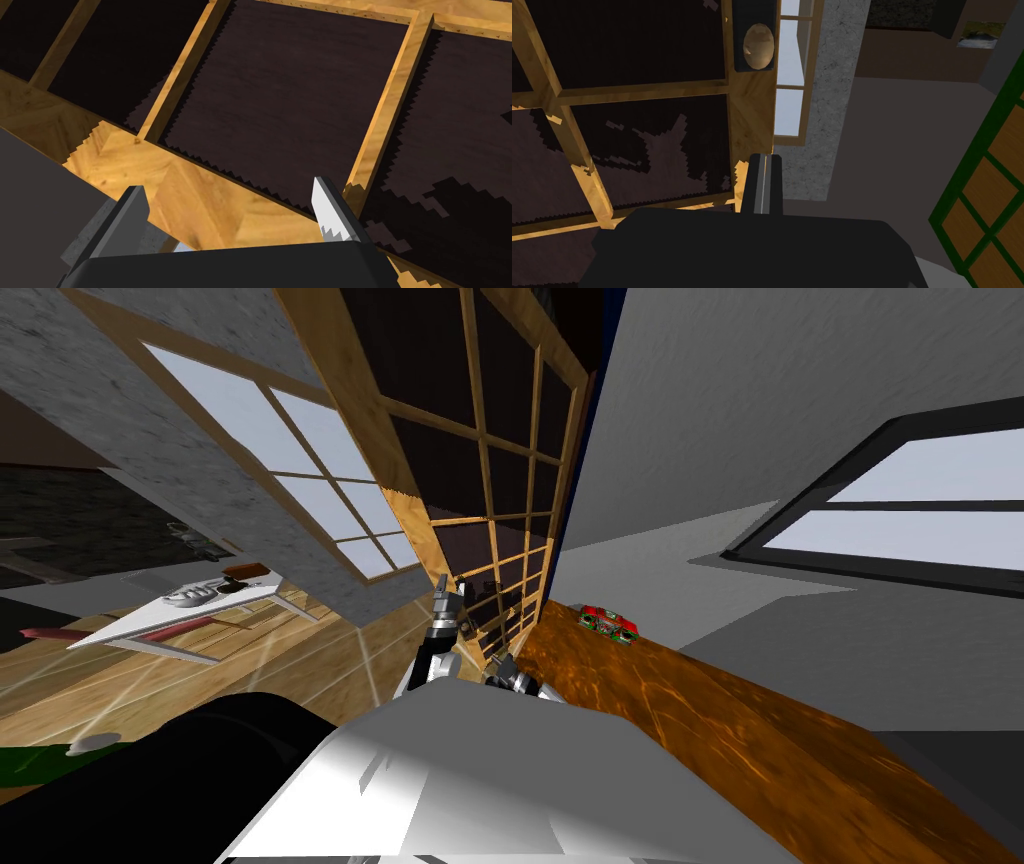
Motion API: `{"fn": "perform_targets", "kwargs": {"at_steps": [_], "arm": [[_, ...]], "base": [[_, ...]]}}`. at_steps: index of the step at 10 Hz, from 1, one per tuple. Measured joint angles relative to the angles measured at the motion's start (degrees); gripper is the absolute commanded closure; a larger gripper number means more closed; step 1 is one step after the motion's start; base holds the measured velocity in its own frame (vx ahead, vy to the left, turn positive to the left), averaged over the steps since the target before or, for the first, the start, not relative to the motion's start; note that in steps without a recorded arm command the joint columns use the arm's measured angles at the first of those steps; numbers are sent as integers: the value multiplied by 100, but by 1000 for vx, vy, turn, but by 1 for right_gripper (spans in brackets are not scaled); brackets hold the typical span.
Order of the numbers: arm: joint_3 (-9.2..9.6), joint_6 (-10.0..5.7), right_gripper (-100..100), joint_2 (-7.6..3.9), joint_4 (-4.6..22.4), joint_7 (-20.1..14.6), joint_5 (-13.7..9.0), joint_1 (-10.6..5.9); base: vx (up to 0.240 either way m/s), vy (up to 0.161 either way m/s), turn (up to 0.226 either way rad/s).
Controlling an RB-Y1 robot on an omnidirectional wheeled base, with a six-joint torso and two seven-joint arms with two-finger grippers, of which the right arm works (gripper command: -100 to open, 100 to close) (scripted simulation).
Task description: Push the door open
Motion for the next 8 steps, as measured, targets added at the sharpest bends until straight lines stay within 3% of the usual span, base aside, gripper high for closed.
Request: {"fn": "perform_targets", "kwargs": {"at_steps": [3, 4, 7, 8], "arm": [[-232, 92, -100, -200, -66, 59, -116, 0], [-303, 110, -100, -221, -94, 97, -150, 30], [-584, 199, -100, -96, -125, 246, -287, 62], [-677, 212, -100, -10, -105, 288, -334, 56]], "base": [[-67, 222, -116], [-44, 237, -147], [-86, 221, -161], [-45, 91, -33]]}}
